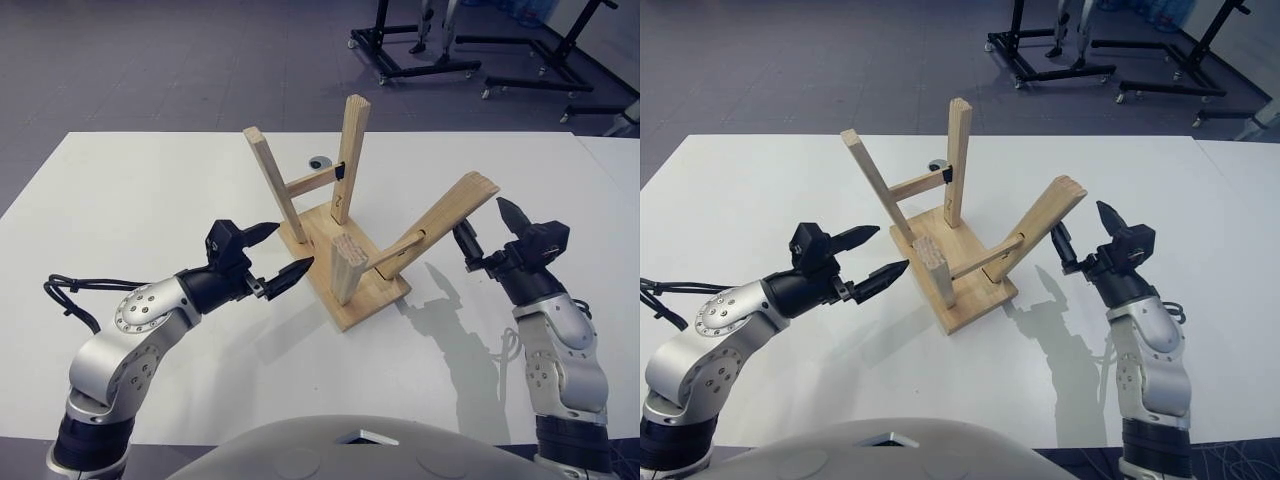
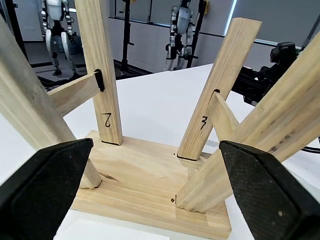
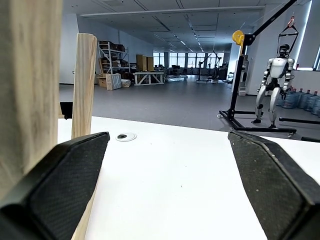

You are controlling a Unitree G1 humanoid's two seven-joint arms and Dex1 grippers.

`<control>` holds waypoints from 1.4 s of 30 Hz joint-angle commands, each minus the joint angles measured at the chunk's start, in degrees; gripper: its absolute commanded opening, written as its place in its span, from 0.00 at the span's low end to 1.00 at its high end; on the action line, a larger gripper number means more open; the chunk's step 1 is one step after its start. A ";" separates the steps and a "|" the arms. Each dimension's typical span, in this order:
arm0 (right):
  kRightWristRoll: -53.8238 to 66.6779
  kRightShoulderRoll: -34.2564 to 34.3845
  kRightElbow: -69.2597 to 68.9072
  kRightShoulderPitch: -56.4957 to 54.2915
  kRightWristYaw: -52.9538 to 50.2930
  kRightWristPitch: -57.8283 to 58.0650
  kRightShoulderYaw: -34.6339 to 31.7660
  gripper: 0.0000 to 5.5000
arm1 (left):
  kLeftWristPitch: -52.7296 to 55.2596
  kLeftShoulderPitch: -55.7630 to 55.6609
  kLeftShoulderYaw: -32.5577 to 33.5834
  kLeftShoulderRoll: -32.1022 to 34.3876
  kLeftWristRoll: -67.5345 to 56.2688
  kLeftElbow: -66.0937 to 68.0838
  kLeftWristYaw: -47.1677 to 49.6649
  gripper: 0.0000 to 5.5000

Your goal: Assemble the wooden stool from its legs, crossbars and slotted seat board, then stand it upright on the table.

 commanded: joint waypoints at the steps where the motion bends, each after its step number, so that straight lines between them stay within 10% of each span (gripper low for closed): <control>1: -0.79 0.65 -0.08 -0.57 -0.01 -0.50 0.54 0.80 | 1.66 -1.81 -1.46 0.98 -0.78 -1.17 -0.48 0.85; 42: -4.16 1.12 4.89 -5.68 -0.48 -1.20 2.87 0.80 | 3.79 -6.16 -3.16 3.51 -11.48 -7.11 0.63 0.85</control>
